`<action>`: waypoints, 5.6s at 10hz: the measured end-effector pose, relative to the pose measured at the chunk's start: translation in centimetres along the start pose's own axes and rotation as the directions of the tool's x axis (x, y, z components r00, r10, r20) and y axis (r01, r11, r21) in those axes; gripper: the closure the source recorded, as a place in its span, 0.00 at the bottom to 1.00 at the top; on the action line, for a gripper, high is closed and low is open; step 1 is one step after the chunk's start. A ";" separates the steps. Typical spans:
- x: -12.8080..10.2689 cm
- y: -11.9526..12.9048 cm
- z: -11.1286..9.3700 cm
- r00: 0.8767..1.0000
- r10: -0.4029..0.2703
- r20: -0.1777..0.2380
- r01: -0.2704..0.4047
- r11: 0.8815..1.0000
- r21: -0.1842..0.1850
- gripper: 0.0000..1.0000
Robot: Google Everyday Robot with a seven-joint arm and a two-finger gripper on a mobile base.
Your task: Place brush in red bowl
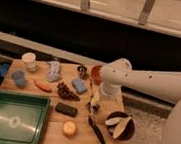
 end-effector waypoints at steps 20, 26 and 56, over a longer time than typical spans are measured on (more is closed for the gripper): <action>6.4 3.3 11.6 0.970 0.005 -0.242 -0.024 0.997 -0.076 0.39; 3.7 4.4 8.9 0.995 0.014 -0.094 -0.025 0.993 -0.118 0.97; -17.6 -1.8 3.8 0.970 -0.085 0.227 0.149 0.947 -0.284 0.63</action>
